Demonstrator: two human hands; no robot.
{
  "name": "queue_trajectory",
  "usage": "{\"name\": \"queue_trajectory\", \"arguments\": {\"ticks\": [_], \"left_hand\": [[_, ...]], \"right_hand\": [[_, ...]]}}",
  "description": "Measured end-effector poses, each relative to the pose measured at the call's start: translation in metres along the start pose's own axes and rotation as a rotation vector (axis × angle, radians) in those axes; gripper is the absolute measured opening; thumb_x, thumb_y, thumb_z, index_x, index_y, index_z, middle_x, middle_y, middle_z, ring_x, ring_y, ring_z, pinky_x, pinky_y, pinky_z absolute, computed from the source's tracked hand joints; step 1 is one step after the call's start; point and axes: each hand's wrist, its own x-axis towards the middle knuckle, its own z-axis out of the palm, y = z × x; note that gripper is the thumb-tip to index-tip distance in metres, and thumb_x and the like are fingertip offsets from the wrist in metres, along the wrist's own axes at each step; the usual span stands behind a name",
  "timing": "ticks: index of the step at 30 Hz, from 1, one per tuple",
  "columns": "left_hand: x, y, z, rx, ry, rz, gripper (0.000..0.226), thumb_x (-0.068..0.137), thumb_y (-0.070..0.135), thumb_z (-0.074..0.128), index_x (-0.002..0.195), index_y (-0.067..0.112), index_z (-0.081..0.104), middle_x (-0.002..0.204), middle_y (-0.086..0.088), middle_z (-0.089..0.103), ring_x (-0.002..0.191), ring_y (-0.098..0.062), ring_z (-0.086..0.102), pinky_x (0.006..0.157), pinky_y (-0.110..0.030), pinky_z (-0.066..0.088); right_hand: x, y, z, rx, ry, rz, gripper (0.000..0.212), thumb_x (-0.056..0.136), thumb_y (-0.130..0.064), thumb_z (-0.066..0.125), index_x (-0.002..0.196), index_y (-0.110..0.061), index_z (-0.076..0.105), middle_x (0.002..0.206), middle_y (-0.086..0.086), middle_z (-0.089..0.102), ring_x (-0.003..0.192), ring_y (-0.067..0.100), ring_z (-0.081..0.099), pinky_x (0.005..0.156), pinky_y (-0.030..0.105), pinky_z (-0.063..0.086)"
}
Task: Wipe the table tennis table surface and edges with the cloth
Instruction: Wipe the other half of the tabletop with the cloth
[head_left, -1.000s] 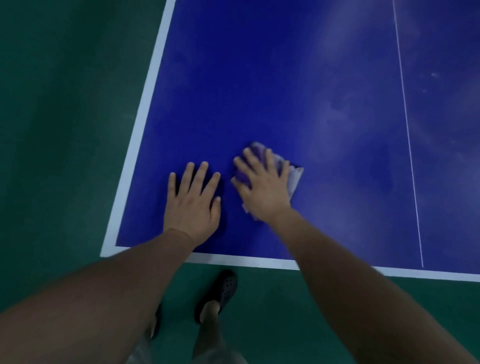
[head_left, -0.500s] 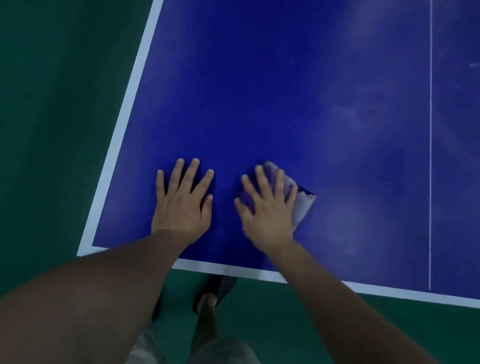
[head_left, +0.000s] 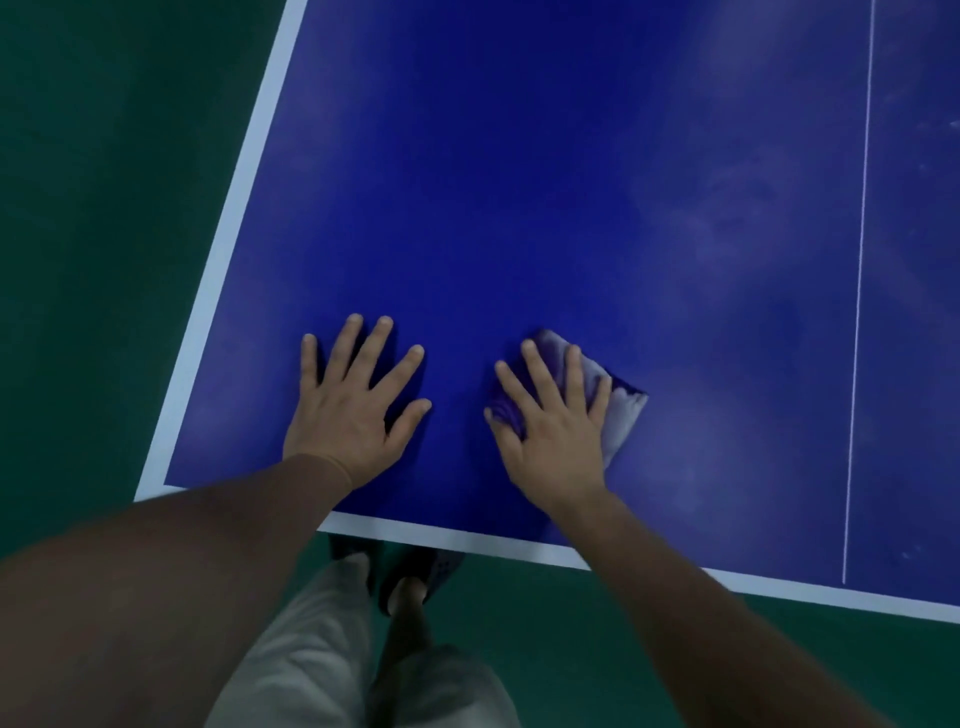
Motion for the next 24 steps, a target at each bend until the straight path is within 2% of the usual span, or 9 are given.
{"name": "queue_trajectory", "arguments": {"ticks": [2, 5, 7, 9, 11, 13, 17, 20, 24], "left_hand": [[0.0, 0.0, 0.0, -0.007, -0.001, 0.029, 0.063, 0.1, 0.063, 0.019, 0.155, 0.035, 0.034, 0.167, -0.003, 0.019, 0.156, -0.029, 0.004, 0.121, -0.063, 0.002], [0.001, 0.002, -0.001, -0.021, -0.007, 0.038, 0.061, 0.101, 0.062, 0.02, 0.154, 0.036, 0.034, 0.167, -0.001, 0.02, 0.155, -0.029, 0.006, 0.121, -0.064, 0.003], [0.001, 0.001, -0.002, -0.02, -0.023, 0.022, 0.061, 0.101, 0.062, 0.018, 0.154, 0.037, 0.033, 0.167, 0.0, 0.02, 0.155, -0.028, 0.005, 0.121, -0.062, 0.002], [0.001, 0.0, -0.004, -0.034, -0.031, 0.009, 0.06, 0.101, 0.062, 0.017, 0.155, 0.038, 0.032, 0.167, 0.001, 0.018, 0.156, -0.027, 0.002, 0.122, -0.061, 0.0], [0.001, -0.001, -0.004, -0.044, -0.026, 0.011, 0.06, 0.1, 0.061, 0.017, 0.155, 0.038, 0.031, 0.168, 0.001, 0.017, 0.156, -0.026, 0.0, 0.122, -0.061, -0.002], [0.0, -0.001, -0.003, -0.035, -0.036, 0.019, 0.061, 0.1, 0.06, 0.017, 0.156, 0.038, 0.027, 0.168, 0.001, 0.015, 0.156, -0.026, -0.002, 0.121, -0.061, -0.004], [0.0, 0.001, -0.002, 0.009, -0.075, 0.031, 0.063, 0.101, 0.06, 0.009, 0.159, 0.038, 0.013, 0.169, 0.0, 0.005, 0.155, -0.028, -0.009, 0.12, -0.062, -0.007], [0.0, 0.004, -0.003, 0.025, -0.094, 0.028, 0.064, 0.1, 0.058, 0.006, 0.16, 0.035, 0.012, 0.17, -0.001, 0.003, 0.155, -0.029, -0.01, 0.12, -0.062, -0.007], [-0.004, 0.034, -0.004, -0.047, -0.031, -0.041, 0.058, 0.103, 0.042, 0.027, 0.157, 0.021, 0.031, 0.168, -0.007, 0.013, 0.155, -0.032, 0.002, 0.121, -0.063, 0.005]], "right_hand": [[0.009, -0.023, 0.005, 0.017, 0.021, 0.01, 0.058, 0.096, -0.061, 0.036, 0.15, -0.041, 0.039, 0.165, -0.01, 0.022, 0.155, 0.032, 0.005, 0.119, 0.066, 0.001], [-0.033, -0.032, 0.015, -0.012, 0.019, -0.165, 0.063, 0.092, -0.059, 0.044, 0.151, -0.038, 0.038, 0.166, -0.007, 0.021, 0.155, 0.032, 0.005, 0.116, 0.068, 0.008], [-0.076, -0.014, 0.018, -0.05, -0.023, -0.254, 0.067, 0.091, -0.06, 0.045, 0.153, -0.039, 0.034, 0.167, -0.007, 0.018, 0.155, 0.033, 0.006, 0.115, 0.068, 0.013], [-0.096, 0.018, 0.013, -0.063, -0.047, -0.257, 0.068, 0.089, -0.059, 0.048, 0.152, -0.04, 0.035, 0.166, -0.008, 0.02, 0.154, 0.033, 0.008, 0.113, 0.069, 0.017], [-0.088, 0.047, 0.005, -0.042, -0.047, -0.157, 0.062, 0.09, -0.057, 0.047, 0.15, -0.041, 0.041, 0.165, -0.009, 0.022, 0.154, 0.032, 0.01, 0.113, 0.069, 0.017], [-0.057, 0.061, -0.002, -0.012, -0.051, 0.005, 0.058, 0.094, -0.059, 0.037, 0.149, -0.042, 0.043, 0.165, -0.012, 0.019, 0.155, 0.03, 0.007, 0.116, 0.068, 0.011], [0.007, 0.037, -0.008, 0.086, 0.014, 0.257, 0.061, 0.094, -0.065, 0.024, 0.15, -0.045, 0.037, 0.166, -0.014, 0.015, 0.155, 0.025, -0.003, 0.118, 0.063, -0.003], [-0.006, 0.005, 0.003, 0.068, 0.038, 0.161, 0.058, 0.093, -0.062, 0.037, 0.147, -0.043, 0.042, 0.164, -0.012, 0.023, 0.154, 0.03, 0.005, 0.118, 0.066, 0.004], [-0.089, -0.004, 0.024, 0.007, 0.033, -0.051, 0.064, 0.09, -0.058, 0.048, 0.15, -0.041, 0.038, 0.166, -0.011, 0.02, 0.155, 0.03, 0.007, 0.116, 0.068, 0.012]]}}
